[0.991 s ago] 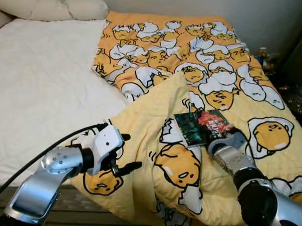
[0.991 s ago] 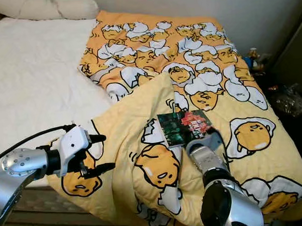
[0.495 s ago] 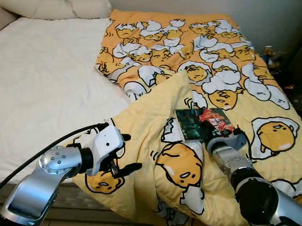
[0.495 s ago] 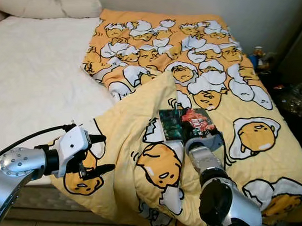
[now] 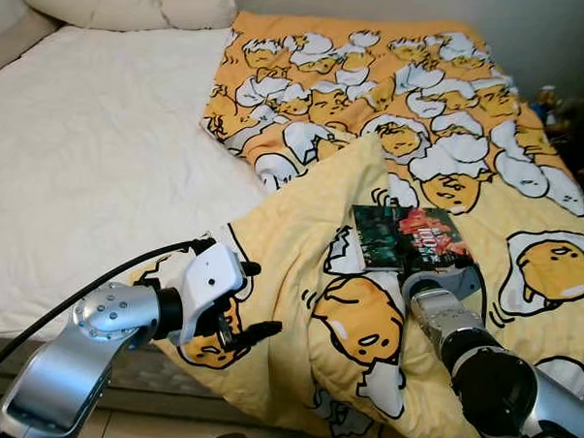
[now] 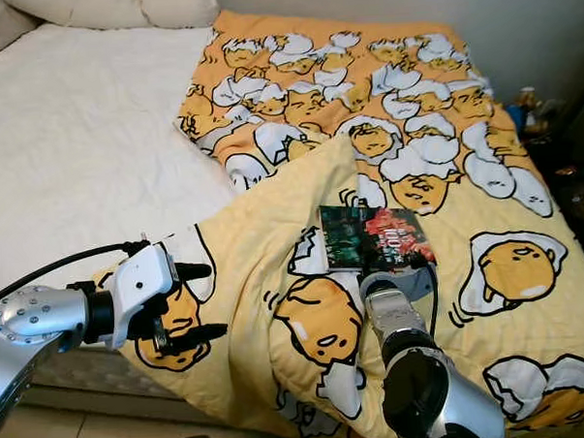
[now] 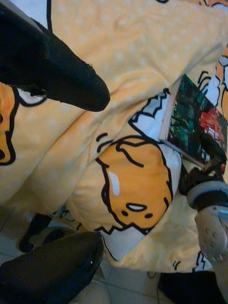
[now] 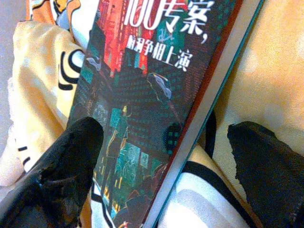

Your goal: Clean up the room

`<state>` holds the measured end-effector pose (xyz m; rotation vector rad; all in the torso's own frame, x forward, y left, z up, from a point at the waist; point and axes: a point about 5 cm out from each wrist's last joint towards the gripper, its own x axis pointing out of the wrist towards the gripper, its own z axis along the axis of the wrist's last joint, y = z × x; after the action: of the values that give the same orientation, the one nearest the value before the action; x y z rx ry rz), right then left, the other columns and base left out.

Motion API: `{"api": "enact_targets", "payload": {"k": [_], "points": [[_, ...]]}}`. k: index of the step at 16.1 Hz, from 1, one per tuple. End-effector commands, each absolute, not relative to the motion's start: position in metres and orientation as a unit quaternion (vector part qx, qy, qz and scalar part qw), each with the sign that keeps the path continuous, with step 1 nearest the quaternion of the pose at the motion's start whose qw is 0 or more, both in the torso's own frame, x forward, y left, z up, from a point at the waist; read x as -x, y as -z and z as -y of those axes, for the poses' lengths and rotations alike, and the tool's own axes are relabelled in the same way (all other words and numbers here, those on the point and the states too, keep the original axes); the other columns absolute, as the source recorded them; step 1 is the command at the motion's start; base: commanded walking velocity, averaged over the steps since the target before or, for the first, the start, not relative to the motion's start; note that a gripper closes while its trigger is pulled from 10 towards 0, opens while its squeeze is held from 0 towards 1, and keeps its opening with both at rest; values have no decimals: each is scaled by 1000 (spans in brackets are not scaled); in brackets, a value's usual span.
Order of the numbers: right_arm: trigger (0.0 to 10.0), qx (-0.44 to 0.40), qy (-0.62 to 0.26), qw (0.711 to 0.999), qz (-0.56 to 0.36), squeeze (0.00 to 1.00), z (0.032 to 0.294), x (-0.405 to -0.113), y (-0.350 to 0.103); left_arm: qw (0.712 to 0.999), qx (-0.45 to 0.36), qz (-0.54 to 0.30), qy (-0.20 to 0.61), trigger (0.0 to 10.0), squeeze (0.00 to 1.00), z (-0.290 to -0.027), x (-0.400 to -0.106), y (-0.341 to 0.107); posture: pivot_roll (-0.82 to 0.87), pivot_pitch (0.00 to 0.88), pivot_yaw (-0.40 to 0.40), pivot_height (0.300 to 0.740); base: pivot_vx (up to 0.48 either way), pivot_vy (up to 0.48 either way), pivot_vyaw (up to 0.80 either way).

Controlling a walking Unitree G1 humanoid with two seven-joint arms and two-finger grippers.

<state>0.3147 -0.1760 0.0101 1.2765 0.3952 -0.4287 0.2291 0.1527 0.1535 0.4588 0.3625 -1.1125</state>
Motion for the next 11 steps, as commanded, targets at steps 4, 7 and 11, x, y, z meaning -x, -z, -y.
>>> {"api": "enact_targets", "payload": {"k": [4,7,11], "points": [[10000,-628,202,742,-123,0,181,-322,-20,811,-219,-169,516,10000,0,-154,-227,-157,272,94,-25,740,0,0,0],[4157,-654,153,738,-55,0,182,-342,-48,810,-214,-161,522,10000,0,-152,-225,-162,256,67,-20,740,0,0,0],[39,-654,151,740,-54,0,182,-344,-50,806,-214,-160,529,10000,0,-148,-226,-162,254,62,-19,740,0,0,0]]}}
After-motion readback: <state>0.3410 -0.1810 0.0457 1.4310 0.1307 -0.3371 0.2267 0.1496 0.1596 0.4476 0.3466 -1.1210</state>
